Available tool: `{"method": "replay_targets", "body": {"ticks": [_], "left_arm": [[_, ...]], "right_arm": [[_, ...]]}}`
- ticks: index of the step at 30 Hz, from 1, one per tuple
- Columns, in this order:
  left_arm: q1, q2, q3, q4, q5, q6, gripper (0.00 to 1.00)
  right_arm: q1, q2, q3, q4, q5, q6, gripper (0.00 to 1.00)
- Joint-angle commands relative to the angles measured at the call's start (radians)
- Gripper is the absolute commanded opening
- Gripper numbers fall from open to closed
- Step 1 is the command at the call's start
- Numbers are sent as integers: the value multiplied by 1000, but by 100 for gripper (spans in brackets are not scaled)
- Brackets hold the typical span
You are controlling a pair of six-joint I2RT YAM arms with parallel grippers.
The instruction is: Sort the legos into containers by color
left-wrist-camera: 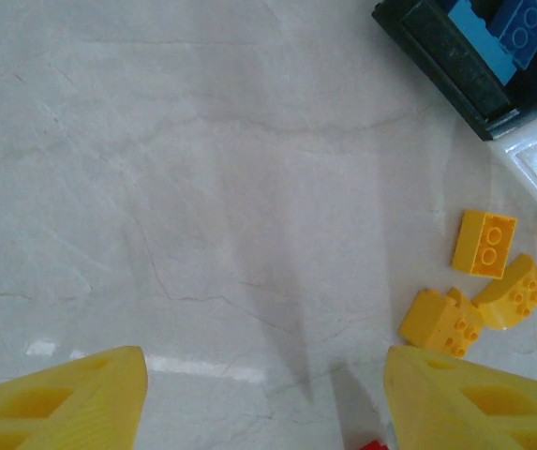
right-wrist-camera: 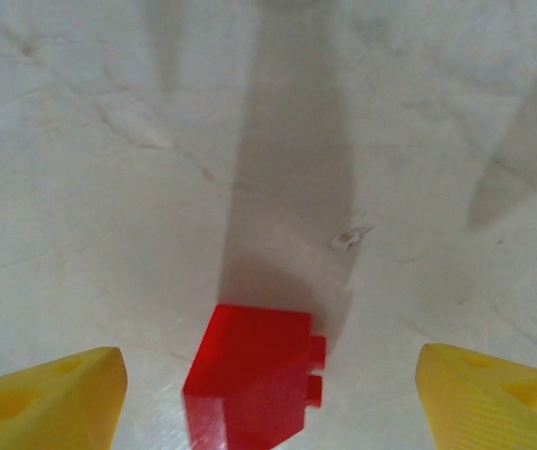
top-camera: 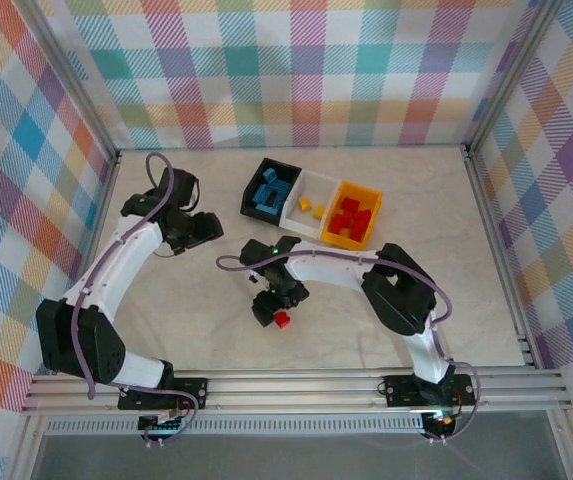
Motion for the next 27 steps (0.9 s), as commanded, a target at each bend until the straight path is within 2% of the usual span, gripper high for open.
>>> {"method": "replay_targets", "body": {"ticks": [1,16,22,27], "left_arm": [[23,-25,-24,-5,25,29,68],[43,-17,-43,3,44,40,68],[43,-13,-49,16,56,25,68],[43,-8,-57,34,76,15,68]], "right_arm": [[-2,29,19,-49,45,-1,78],[-3,52,15,-43,47,7,37],[-24,-46,-4,-83,79,29,36],[-99,-155,30,-136,105,30,36]]}}
